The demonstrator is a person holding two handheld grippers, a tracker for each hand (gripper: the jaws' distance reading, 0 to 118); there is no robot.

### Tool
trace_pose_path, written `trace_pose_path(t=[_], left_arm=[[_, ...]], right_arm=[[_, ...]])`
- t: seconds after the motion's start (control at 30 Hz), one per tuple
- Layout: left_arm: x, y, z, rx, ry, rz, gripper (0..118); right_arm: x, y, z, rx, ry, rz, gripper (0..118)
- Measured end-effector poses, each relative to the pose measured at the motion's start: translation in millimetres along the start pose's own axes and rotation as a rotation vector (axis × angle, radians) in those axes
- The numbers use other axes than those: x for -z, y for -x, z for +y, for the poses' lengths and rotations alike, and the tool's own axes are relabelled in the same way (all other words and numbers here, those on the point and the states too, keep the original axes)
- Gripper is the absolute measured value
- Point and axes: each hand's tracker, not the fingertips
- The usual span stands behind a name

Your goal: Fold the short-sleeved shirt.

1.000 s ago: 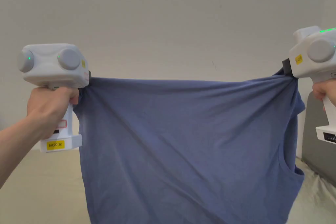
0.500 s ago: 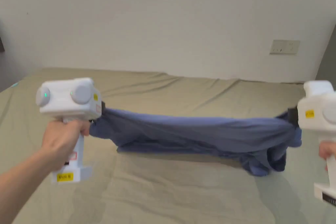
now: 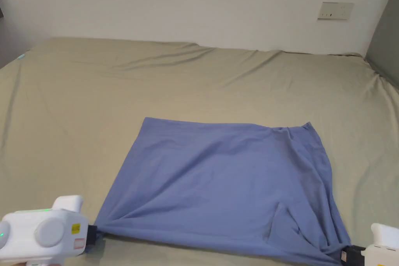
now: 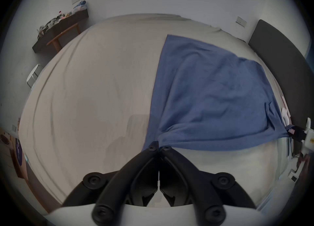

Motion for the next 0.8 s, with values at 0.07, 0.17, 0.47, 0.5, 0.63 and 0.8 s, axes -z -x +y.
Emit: trace_pose_path(t=[0.07, 0.17, 0.47, 0.5, 0.63, 0.8], left_arm=[[-8.6, 12.7, -22.5, -0.038, 0.031, -0.037, 0], [-33.9, 19.7, -54.4, -0.054, 0.013, -0.08, 0], [-58.2, 31.1, -96.2, -0.055, 0.063, -0.115, 0], [-58.2, 32.3, -97.5, -0.055, 0.06, -0.121, 0], [-54.9, 28.0, -95.7, -0.048, 0.057, -0.119, 0], [-58.9, 20.9, -96.9, 0.013, 0.061, -0.075, 0]], right_arm=[[-14.5, -10.5, -22.2, 0.002, -0.01, 0.008, 2], [-44.5, -19.2, -50.7, 0.042, 0.01, 0.031, 2], [-67.1, -41.4, -83.2, 0.041, 0.044, 0.023, 2], [-65.3, -37.5, -83.7, 0.033, 0.062, 0.006, 2], [-59.4, -30.1, -81.2, -0.005, 0.085, -0.031, 2], [-55.1, -19.8, -81.6, -0.058, 0.121, -0.06, 2]])
